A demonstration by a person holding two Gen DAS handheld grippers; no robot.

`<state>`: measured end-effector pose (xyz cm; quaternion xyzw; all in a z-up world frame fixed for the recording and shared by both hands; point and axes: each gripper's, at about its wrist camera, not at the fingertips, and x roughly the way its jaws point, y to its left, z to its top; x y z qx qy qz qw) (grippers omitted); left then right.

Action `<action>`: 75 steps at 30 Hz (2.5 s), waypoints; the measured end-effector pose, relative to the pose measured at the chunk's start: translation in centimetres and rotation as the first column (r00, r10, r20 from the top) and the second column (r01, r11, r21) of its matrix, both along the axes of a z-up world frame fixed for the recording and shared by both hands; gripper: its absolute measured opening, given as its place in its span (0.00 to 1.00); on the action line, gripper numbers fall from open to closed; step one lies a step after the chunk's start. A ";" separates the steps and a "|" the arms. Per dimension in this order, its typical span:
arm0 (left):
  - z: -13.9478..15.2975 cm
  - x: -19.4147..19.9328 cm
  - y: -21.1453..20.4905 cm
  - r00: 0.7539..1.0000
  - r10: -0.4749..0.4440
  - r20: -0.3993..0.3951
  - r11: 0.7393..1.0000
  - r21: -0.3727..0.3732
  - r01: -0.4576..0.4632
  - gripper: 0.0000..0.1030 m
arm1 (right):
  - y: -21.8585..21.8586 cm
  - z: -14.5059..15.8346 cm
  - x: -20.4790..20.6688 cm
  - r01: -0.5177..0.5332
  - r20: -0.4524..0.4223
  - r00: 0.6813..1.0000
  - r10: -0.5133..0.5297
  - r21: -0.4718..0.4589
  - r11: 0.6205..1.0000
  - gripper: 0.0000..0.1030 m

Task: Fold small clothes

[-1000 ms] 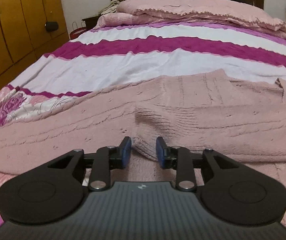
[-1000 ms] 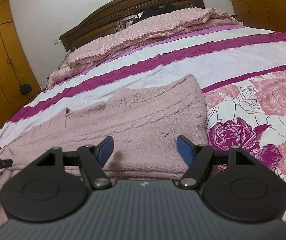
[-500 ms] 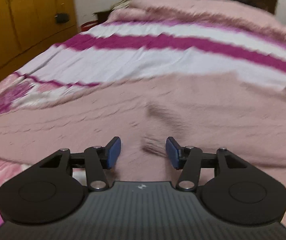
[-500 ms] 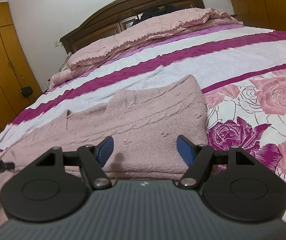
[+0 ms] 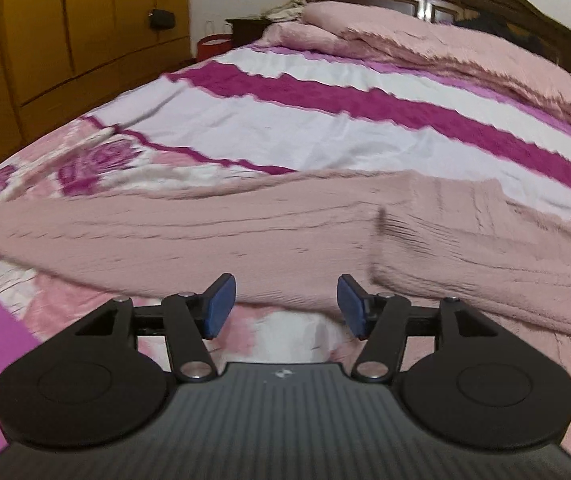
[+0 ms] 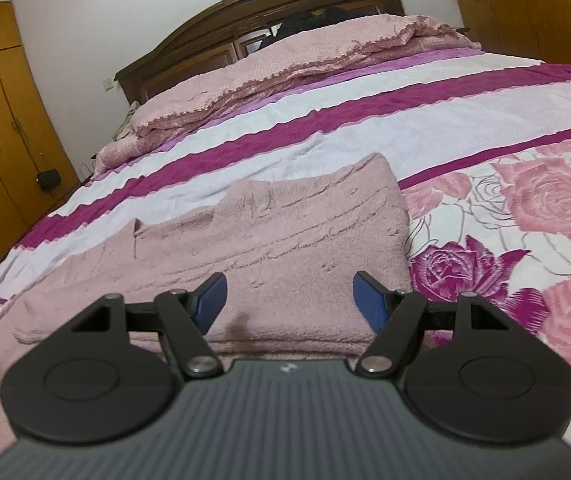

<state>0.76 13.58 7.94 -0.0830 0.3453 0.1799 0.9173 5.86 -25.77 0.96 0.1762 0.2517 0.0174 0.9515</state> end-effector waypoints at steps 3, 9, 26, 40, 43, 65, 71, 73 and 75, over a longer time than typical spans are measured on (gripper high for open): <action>0.5 -1.8 2.2 0.999 0.044 0.013 0.999 -0.017 -0.044 0.66 | 0.3 1.3 -1.1 -0.023 -0.014 1.000 0.023 0.016 1.000 0.70; -0.3 -4.9 7.7 0.975 0.221 0.005 0.965 -0.149 -0.218 0.67 | 2.0 2.9 -4.2 -0.049 -0.026 0.999 0.047 -0.063 0.997 0.70; -2.9 -5.6 16.4 0.901 0.433 0.027 0.823 -0.420 -0.383 0.67 | 2.9 1.6 -7.9 -0.069 -0.131 0.990 0.044 -0.190 0.979 0.70; -3.8 -1.8 19.0 0.897 0.434 0.089 0.847 -0.378 -0.373 0.75 | 4.2 0.3 -7.7 -0.090 -0.181 0.982 0.047 -0.235 0.968 0.70; -3.9 -1.0 19.1 0.898 0.425 0.111 0.861 -0.356 -0.363 0.75 | 4.3 0.3 -7.8 -0.084 -0.174 0.984 0.043 -0.239 0.967 0.69; 3.5 -1.7 14.3 0.910 0.139 0.391 0.969 -0.244 -0.044 0.12 | 3.1 1.7 -9.0 -0.013 -0.057 0.998 0.004 -0.159 0.987 0.69; 7.2 -1.4 10.1 0.884 0.032 0.467 0.971 -0.223 0.083 0.12 | 2.5 1.4 -9.4 -0.001 -0.065 0.998 -0.008 -0.138 0.990 0.69; 8.3 -1.0 8.4 0.876 -0.007 0.482 0.970 -0.209 0.122 0.12 | 2.3 1.3 -9.4 0.002 -0.067 0.998 -0.011 -0.126 0.992 0.69; 9.2 -0.7 6.6 0.864 -0.037 0.502 0.971 -0.187 0.149 0.12 | 2.1 1.3 -9.5 0.003 -0.065 0.998 -0.011 -0.119 0.993 0.69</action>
